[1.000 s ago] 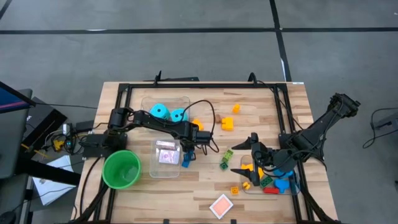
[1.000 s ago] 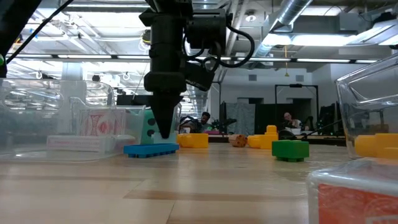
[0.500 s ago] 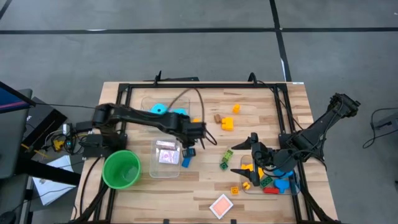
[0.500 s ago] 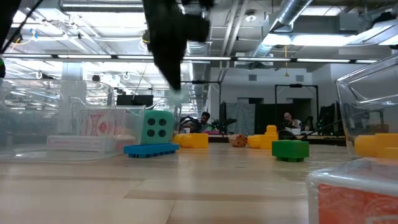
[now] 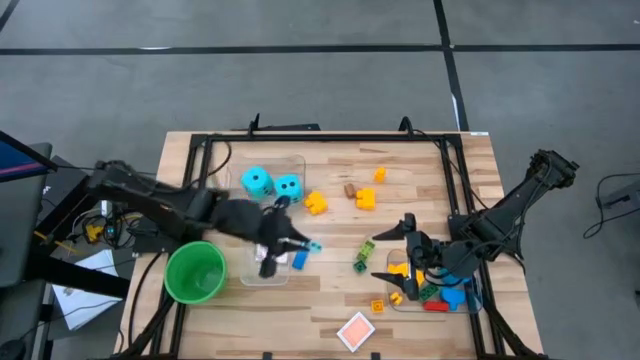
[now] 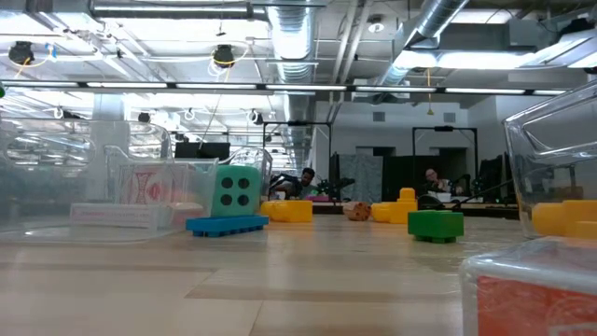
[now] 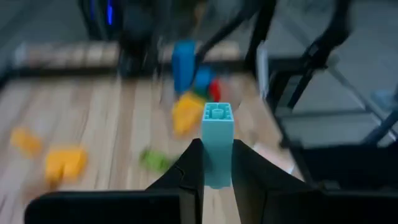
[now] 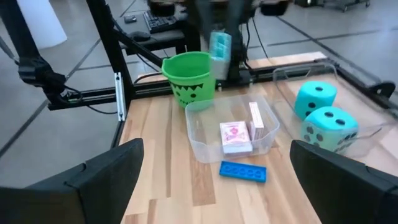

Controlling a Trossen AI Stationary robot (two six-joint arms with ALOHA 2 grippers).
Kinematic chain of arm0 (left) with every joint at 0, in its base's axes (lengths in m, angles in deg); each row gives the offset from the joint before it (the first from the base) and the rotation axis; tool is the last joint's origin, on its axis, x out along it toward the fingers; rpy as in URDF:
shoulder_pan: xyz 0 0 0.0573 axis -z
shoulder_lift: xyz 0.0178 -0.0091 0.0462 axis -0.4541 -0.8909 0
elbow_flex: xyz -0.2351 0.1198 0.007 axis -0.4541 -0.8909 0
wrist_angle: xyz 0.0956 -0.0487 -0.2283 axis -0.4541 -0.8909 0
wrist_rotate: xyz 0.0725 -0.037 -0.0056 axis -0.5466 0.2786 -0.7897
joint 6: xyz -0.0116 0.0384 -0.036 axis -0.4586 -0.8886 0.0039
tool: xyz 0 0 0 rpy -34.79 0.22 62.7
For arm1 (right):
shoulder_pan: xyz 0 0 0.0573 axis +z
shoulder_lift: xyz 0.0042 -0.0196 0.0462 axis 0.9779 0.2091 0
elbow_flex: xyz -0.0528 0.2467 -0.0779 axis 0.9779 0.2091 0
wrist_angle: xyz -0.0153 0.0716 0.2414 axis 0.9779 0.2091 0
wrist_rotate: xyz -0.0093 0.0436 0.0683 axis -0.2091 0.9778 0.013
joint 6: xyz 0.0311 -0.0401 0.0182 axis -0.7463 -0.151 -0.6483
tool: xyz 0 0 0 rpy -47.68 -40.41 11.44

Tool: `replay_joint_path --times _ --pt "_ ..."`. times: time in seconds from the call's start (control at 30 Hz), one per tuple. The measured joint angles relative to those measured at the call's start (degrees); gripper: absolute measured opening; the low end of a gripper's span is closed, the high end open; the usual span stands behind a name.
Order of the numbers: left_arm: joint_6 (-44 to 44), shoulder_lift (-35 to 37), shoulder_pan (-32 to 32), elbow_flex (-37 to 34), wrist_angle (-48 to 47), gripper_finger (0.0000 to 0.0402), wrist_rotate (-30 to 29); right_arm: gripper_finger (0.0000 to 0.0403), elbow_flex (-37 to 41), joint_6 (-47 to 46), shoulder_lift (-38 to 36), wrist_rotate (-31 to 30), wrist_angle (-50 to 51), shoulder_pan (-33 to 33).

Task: Pick & Place Toys
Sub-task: Put the light blue game piece into the bottom right transparent bin

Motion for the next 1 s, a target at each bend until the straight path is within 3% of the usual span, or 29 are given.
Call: replay_joint_path --times 0.27,0.4,0.63,0.83,1.0 --pt "-12.9 4.8 8.6 -25.4 47.0 0.0044 -6.2 0.0395 0.0 12.3 1.7 0.2 -4.9 1.1" --pt "-18.7 2.2 10.0 -32.0 66.5 0.0044 -9.4 0.0395 0.0 21.9 5.2 2.3 -12.0 2.3" --pt "-22.7 -4.7 11.0 -28.9 72.6 0.0044 -11.8 0.0395 0.0 38.3 12.4 2.8 -30.3 1.7" --pt "-31.7 -12.0 14.8 -22.3 72.4 0.0044 -12.3 0.0395 0.0 38.5 14.9 2.4 -38.2 -0.4" --pt "-40.3 -16.2 17.7 -17.6 72.4 0.0044 -19.6 0.0395 0.0 36.9 15.9 3.5 -39.9 -1.0"
